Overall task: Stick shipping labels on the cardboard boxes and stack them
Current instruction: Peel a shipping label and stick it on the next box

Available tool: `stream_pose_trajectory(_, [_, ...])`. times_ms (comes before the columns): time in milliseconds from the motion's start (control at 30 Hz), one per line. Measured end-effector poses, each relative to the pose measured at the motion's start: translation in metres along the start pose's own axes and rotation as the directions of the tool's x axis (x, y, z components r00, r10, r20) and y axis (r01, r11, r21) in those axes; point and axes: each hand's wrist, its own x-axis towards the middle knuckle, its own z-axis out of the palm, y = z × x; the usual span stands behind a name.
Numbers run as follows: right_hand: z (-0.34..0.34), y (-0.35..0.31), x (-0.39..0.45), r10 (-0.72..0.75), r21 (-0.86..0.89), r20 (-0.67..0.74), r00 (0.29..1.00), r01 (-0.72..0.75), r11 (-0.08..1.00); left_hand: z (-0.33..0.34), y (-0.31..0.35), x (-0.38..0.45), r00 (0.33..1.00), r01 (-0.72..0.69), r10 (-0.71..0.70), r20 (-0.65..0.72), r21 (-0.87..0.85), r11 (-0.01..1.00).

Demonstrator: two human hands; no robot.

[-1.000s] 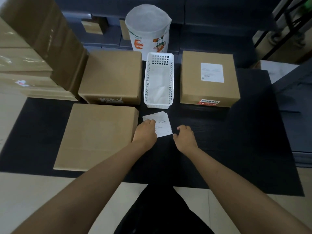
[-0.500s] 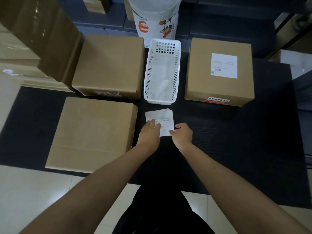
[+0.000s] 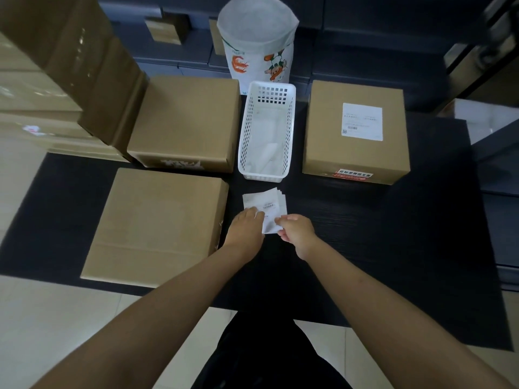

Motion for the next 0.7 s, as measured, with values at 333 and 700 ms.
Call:
stream_pose_trajectory(333, [-0.027,-0.02,-0.051,-0.126,0.26,0.186,0.975,0.075,0.963,-0.056,0.028,-0.027,0.998,-0.027,0.002,-0.061,-0.414,0.91])
stream_pose_trajectory(700, [-0.036,-0.028,-0.09,-0.309,0.458,0.357,0.882,0.123,0.88,-0.083,0.041,-0.053,0.963,0.013,-0.187,-0.194,-0.662,0.749])
